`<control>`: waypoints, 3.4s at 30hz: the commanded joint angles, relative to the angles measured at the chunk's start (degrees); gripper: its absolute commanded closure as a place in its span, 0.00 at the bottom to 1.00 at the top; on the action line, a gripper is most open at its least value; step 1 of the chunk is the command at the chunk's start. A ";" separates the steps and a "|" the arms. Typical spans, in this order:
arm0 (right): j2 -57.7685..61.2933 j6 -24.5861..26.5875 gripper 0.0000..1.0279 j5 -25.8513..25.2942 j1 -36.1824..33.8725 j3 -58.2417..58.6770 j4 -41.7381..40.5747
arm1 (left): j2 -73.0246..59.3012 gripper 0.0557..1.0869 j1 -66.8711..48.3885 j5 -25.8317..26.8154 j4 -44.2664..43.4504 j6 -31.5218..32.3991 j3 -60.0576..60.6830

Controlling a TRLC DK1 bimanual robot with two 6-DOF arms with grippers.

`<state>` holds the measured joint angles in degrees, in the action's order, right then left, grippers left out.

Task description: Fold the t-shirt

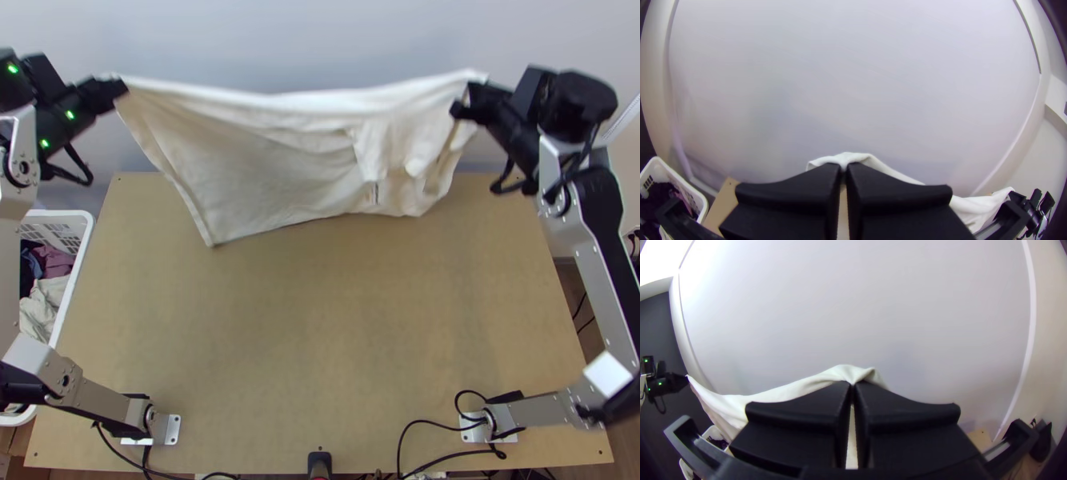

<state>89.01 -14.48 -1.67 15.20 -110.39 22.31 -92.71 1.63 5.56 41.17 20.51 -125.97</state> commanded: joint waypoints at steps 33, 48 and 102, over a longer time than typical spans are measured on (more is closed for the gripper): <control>-49.99 0.51 0.97 -1.93 3.61 9.14 6.44 | 52.54 0.96 0.66 -16.20 -16.29 -1.09 28.85; -55.97 -6.35 0.97 -0.96 8.18 58.80 -5.25 | 62.65 0.96 0.13 -9.52 -28.60 -2.93 81.50; 28.76 -14.08 0.97 5.98 -10.02 17.84 -10.26 | -29.81 0.96 -0.40 -5.56 -33.26 1.02 30.44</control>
<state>116.66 -26.61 5.23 6.98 -88.33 9.82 -120.60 0.62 0.67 4.69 19.73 -90.78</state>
